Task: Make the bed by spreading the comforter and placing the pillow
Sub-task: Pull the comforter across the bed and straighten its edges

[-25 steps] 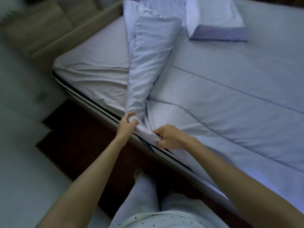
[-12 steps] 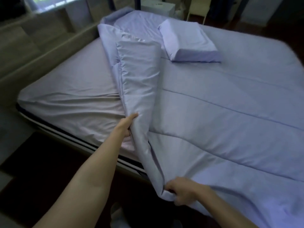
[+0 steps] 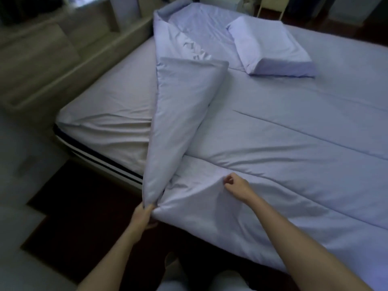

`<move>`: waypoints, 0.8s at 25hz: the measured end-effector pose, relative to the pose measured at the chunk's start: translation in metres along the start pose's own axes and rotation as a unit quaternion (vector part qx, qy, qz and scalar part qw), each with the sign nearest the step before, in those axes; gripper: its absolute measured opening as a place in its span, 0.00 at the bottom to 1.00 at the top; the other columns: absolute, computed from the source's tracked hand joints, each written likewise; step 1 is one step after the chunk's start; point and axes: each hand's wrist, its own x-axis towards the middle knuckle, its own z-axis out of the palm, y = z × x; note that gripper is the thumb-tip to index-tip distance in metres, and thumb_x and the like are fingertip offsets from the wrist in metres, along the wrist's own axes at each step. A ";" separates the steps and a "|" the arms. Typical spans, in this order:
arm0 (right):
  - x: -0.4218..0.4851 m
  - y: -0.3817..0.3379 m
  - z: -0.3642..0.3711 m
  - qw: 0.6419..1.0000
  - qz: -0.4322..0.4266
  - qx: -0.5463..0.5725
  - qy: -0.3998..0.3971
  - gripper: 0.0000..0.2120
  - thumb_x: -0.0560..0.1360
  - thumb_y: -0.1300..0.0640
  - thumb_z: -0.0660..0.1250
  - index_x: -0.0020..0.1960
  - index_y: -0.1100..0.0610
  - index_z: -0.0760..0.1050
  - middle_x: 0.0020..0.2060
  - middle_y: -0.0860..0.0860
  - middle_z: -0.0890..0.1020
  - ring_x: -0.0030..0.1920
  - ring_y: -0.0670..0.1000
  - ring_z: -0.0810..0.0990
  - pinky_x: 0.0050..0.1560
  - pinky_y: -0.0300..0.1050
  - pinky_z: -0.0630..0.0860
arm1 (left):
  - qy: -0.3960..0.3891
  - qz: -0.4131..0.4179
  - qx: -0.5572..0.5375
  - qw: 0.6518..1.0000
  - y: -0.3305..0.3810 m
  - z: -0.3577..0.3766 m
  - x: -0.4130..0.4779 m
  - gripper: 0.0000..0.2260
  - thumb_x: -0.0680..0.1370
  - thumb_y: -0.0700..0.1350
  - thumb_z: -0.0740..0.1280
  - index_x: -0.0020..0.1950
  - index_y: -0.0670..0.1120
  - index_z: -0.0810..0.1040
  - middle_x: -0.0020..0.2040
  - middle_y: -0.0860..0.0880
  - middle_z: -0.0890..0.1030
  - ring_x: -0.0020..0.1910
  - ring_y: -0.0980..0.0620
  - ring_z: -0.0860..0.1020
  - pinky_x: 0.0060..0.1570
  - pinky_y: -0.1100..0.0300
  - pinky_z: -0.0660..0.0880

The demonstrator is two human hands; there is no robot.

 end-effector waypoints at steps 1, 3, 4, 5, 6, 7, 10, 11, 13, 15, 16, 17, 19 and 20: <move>0.004 -0.010 0.005 1.000 0.002 0.002 0.003 0.12 0.74 0.59 0.63 0.57 0.58 0.74 0.50 0.53 0.79 0.53 0.55 0.77 0.47 0.41 0.69 | -0.008 -0.035 -0.003 0.999 -0.016 -0.005 0.000 0.12 0.79 0.45 0.63 0.63 0.48 0.71 0.50 0.46 0.80 0.43 0.45 0.80 0.44 0.52 0.78; 0.012 -0.025 0.009 1.000 -0.005 -0.003 -0.007 0.16 0.74 0.59 0.63 0.61 0.58 0.73 0.55 0.54 0.78 0.56 0.55 0.77 0.50 0.40 0.69 | -0.043 -0.090 0.027 0.995 -0.022 -0.001 0.002 0.15 0.77 0.48 0.64 0.63 0.52 0.70 0.52 0.47 0.81 0.47 0.43 0.82 0.52 0.49 0.77; 0.016 -0.031 0.009 1.000 -0.010 -0.006 -0.014 0.17 0.74 0.59 0.63 0.62 0.57 0.72 0.58 0.54 0.77 0.58 0.55 0.76 0.52 0.41 0.69 | -0.061 -0.103 0.068 0.990 -0.014 0.001 0.008 0.17 0.75 0.50 0.66 0.64 0.52 0.70 0.53 0.47 0.81 0.49 0.44 0.81 0.53 0.49 0.76; 0.022 -0.036 0.008 1.000 -0.010 -0.003 -0.023 0.18 0.74 0.58 0.64 0.63 0.57 0.72 0.60 0.54 0.77 0.59 0.55 0.76 0.54 0.42 0.70 | -0.075 -0.112 0.107 0.985 0.000 0.004 0.012 0.22 0.71 0.51 0.67 0.64 0.52 0.70 0.55 0.47 0.80 0.51 0.45 0.80 0.52 0.51 0.75; 0.027 -0.042 0.006 0.999 -0.007 0.013 -0.031 0.19 0.73 0.58 0.64 0.64 0.57 0.71 0.61 0.54 0.76 0.60 0.54 0.76 0.54 0.42 0.70 | -0.074 -0.117 0.135 0.981 0.017 0.007 0.017 0.27 0.67 0.52 0.67 0.64 0.50 0.69 0.56 0.45 0.79 0.52 0.45 0.79 0.49 0.52 0.74; 0.033 -0.048 0.003 0.999 -0.002 0.036 -0.032 0.19 0.73 0.58 0.64 0.64 0.57 0.72 0.61 0.54 0.76 0.59 0.54 0.76 0.55 0.43 0.71 | -0.071 -0.110 0.138 0.982 0.034 0.010 0.026 0.29 0.65 0.52 0.67 0.65 0.48 0.68 0.58 0.44 0.78 0.52 0.44 0.78 0.47 0.53 0.74; 0.049 -0.075 -0.007 0.995 -0.025 0.099 0.001 0.16 0.73 0.61 0.64 0.61 0.57 0.75 0.57 0.54 0.80 0.57 0.54 0.78 0.55 0.43 0.72 | -0.053 -0.017 0.123 0.991 0.097 0.011 0.041 0.28 0.68 0.48 0.67 0.67 0.43 0.68 0.60 0.42 0.76 0.51 0.45 0.76 0.39 0.57 0.74; 0.054 -0.085 -0.009 0.992 -0.040 0.121 0.013 0.15 0.73 0.61 0.64 0.59 0.56 0.76 0.56 0.54 0.81 0.56 0.53 0.79 0.55 0.43 0.73 | -0.043 0.013 0.143 0.989 0.116 0.010 0.048 0.27 0.70 0.47 0.66 0.67 0.41 0.68 0.60 0.41 0.77 0.50 0.45 0.77 0.38 0.57 0.75; 0.064 -0.105 -0.010 0.983 -0.070 0.166 0.040 0.13 0.72 0.62 0.63 0.56 0.56 0.78 0.53 0.53 0.82 0.54 0.52 0.80 0.57 0.45 0.76 | -0.012 0.066 0.189 0.980 0.153 0.012 0.061 0.20 0.74 0.43 0.64 0.64 0.38 0.66 0.60 0.40 0.76 0.51 0.44 0.76 0.42 0.54 0.76; 0.071 -0.127 -0.011 0.971 -0.097 0.205 0.069 0.12 0.72 0.63 0.64 0.54 0.56 0.79 0.49 0.51 0.83 0.52 0.50 0.81 0.59 0.46 0.76 | 0.003 0.119 0.221 0.968 0.184 0.016 0.073 0.16 0.76 0.40 0.62 0.63 0.38 0.67 0.60 0.41 0.75 0.51 0.45 0.74 0.45 0.55 0.74; 0.073 -0.137 -0.011 0.966 -0.112 0.220 0.078 0.11 0.73 0.63 0.64 0.53 0.56 0.79 0.48 0.50 0.84 0.50 0.49 0.81 0.59 0.45 0.76 | 0.004 0.148 0.229 0.962 0.198 0.019 0.080 0.16 0.77 0.39 0.62 0.65 0.39 0.68 0.60 0.41 0.75 0.52 0.44 0.75 0.46 0.56 0.73; 0.075 -0.147 -0.011 0.961 -0.127 0.230 0.081 0.11 0.73 0.63 0.65 0.53 0.55 0.80 0.47 0.50 0.84 0.48 0.48 0.81 0.58 0.43 0.76 | 0.000 0.183 0.231 0.956 0.212 0.023 0.088 0.16 0.77 0.39 0.62 0.65 0.40 0.70 0.61 0.40 0.76 0.53 0.44 0.76 0.46 0.58 0.73; 0.080 -0.165 -0.014 0.955 -0.152 0.241 0.084 0.10 0.74 0.63 0.65 0.52 0.53 0.79 0.45 0.47 0.83 0.46 0.45 0.81 0.54 0.37 0.76 | -0.037 0.238 0.218 0.946 0.238 0.032 0.099 0.15 0.79 0.37 0.60 0.65 0.39 0.72 0.59 0.42 0.78 0.47 0.48 0.78 0.39 0.66 0.73; 0.084 -0.173 -0.016 0.952 -0.159 0.246 0.088 0.10 0.74 0.62 0.65 0.52 0.52 0.79 0.45 0.46 0.83 0.45 0.44 0.81 0.51 0.33 0.75 | -0.064 0.257 0.213 0.940 0.250 0.035 0.102 0.14 0.79 0.36 0.59 0.64 0.38 0.73 0.56 0.43 0.78 0.43 0.52 0.77 0.34 0.70 0.71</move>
